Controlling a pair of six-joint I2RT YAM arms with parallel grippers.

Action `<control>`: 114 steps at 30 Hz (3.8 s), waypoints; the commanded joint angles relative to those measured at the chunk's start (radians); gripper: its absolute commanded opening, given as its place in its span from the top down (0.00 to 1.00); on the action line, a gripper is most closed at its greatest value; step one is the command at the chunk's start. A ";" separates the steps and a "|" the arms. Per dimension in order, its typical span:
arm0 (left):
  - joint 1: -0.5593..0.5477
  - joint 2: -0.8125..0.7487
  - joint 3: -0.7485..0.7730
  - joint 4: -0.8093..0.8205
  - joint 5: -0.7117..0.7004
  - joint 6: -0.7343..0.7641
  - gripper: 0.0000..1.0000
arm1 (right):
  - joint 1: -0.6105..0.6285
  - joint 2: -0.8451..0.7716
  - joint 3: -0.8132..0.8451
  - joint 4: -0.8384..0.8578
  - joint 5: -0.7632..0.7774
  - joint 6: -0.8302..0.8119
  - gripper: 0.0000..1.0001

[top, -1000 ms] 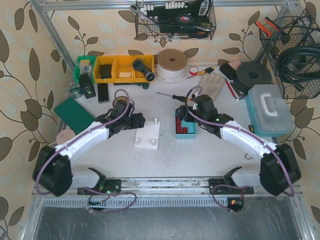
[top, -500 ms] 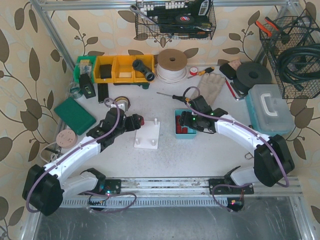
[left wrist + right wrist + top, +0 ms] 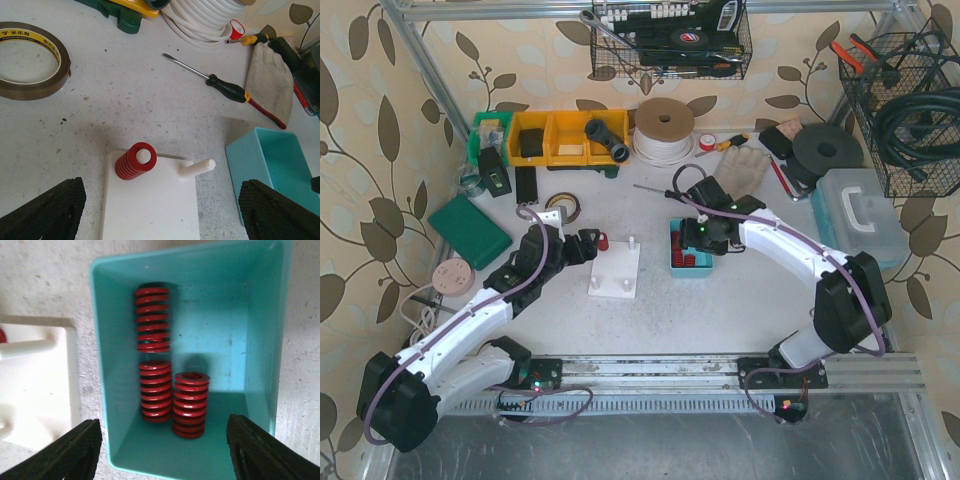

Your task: Install the large spring

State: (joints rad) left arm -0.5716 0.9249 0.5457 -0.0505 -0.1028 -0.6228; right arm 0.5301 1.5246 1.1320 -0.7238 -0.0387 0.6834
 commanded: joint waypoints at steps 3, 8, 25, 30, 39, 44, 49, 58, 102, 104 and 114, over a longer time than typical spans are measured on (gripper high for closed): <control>-0.008 0.000 0.006 0.066 -0.028 0.037 0.13 | 0.005 0.128 0.070 -0.105 -0.015 -0.138 0.34; 0.013 0.073 0.048 0.055 -0.015 0.050 0.13 | 0.005 0.201 0.086 -0.075 -0.040 -0.190 0.34; 0.019 0.185 0.107 0.048 0.014 0.048 0.15 | 0.016 0.278 0.094 -0.054 0.048 -0.200 0.29; 0.021 0.183 0.108 0.041 0.011 0.047 0.15 | 0.016 0.274 0.080 -0.063 0.152 -0.190 0.29; 0.022 0.180 0.107 0.041 0.014 0.049 0.15 | 0.017 0.206 0.103 -0.075 0.161 -0.177 0.31; 0.024 0.177 0.107 0.040 0.014 0.049 0.15 | 0.025 0.220 0.127 -0.083 0.134 -0.174 0.32; 0.024 0.180 0.107 0.040 0.017 0.048 0.15 | 0.039 0.225 0.105 -0.045 0.082 -0.155 0.32; 0.023 0.184 0.112 0.037 0.016 0.047 0.15 | 0.048 0.287 0.104 -0.036 0.095 -0.147 0.35; 0.024 0.186 0.114 0.031 0.016 0.045 0.16 | 0.002 0.268 0.180 -0.055 0.132 -0.147 0.67; 0.025 0.186 0.114 0.031 0.016 0.044 0.15 | -0.007 0.277 0.167 -0.021 0.101 -0.127 0.60; 0.025 0.186 0.114 0.031 0.015 0.044 0.15 | -0.019 0.353 0.170 0.062 0.048 -0.056 0.58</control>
State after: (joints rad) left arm -0.5613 1.1130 0.6273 -0.0349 -0.0967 -0.5999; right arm 0.5167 1.8370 1.3128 -0.7063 0.0441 0.5812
